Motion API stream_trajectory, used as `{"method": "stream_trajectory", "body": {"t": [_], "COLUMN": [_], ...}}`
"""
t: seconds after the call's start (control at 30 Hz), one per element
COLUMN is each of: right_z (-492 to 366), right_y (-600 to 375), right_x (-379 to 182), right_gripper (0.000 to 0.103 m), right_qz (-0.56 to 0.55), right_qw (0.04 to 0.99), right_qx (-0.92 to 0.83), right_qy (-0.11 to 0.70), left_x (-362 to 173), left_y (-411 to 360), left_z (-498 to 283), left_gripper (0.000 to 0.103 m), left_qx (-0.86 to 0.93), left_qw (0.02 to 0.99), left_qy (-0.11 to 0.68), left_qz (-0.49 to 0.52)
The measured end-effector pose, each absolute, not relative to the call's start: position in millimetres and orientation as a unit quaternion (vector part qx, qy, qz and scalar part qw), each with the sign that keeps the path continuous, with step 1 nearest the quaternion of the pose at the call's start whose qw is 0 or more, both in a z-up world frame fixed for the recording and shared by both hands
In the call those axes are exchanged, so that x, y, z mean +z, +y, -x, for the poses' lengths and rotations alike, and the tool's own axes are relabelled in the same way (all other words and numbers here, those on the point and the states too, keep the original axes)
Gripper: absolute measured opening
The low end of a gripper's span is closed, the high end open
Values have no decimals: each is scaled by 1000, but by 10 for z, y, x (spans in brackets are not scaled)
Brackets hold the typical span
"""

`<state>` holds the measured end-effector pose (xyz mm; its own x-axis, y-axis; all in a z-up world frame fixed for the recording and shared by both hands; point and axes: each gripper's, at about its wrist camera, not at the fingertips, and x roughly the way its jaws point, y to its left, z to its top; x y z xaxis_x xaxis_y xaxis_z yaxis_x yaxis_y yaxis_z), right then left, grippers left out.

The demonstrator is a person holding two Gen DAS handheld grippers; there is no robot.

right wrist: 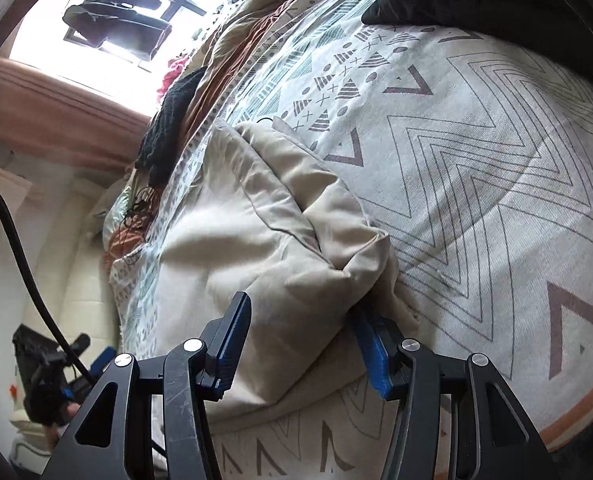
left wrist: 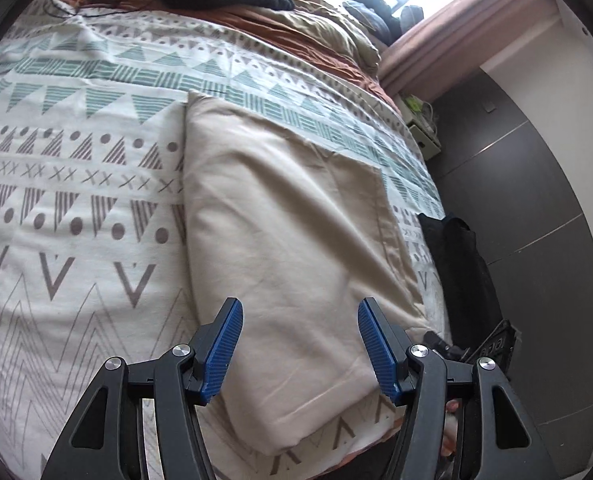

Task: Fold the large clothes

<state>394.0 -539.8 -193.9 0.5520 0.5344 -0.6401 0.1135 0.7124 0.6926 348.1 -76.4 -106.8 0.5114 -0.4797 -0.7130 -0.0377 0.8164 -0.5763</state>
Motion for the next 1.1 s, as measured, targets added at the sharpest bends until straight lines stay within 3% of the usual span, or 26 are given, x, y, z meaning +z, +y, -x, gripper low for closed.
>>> {"method": "stream_trajectory", "body": {"t": [0.1,0.13,0.17,0.2,0.23,0.53,0.67,0.77,0.83,0.87,1.03,1.07,1.1], "right_z": [-4016,-4036,-4066,-4087,-4104,-3844,-3889,-3855,-3873,-3890,-4078,-4108,-4122], "right_y": [-5403,-5411,-5415,-5423,-5435,-5519,-5589,-5604,-5585,-5580,-5512,-5498,-5499], "right_x": [-1918,-1905,-1893,-1883,-1883,-1713,-1995,-1915,-1838,-1819,-1980,-2060,-2129], "right_gripper": [52,47,41,24,15,10,12,28,61,65,64,63,54], "right_qz": [-348,-344,-339,-333,-335,-329,-329,-314,-284,-271,-261,-263,-270], "right_qw": [812,815,819,823,823,846,822,831,844,849,836,831,826], "right_qx": [119,115,110,104,107,107,100,105,88,79,104,105,106], "right_qy": [453,451,449,449,447,406,454,446,446,447,472,480,483], "left_x": [-1294,-1373,-1444,-1496,-1544,-1789,-1860,-1882,-1905,-1916,-1934,-1932,-1926], "left_y": [-669,-654,-657,-679,-710,-860,-836,-826,-841,-863,-952,-961,-977], "left_z": [-3348,-3318,-3300,-3282,-3273,-3226,-3217,-3195,-3179,-3178,-3126,-3122,-3112], "left_gripper": [62,61,61,61,61,61,61,61,61,61,61,61,61], "left_qx": [-118,-115,-113,-112,-111,-107,-112,-114,-119,-123,-133,-134,-135], "left_qw": [816,809,804,801,800,794,785,782,777,775,774,776,778], "left_qy": [490,497,503,509,514,545,552,553,555,556,557,555,554], "left_qz": [285,291,295,294,290,248,258,266,271,273,270,267,265]}}
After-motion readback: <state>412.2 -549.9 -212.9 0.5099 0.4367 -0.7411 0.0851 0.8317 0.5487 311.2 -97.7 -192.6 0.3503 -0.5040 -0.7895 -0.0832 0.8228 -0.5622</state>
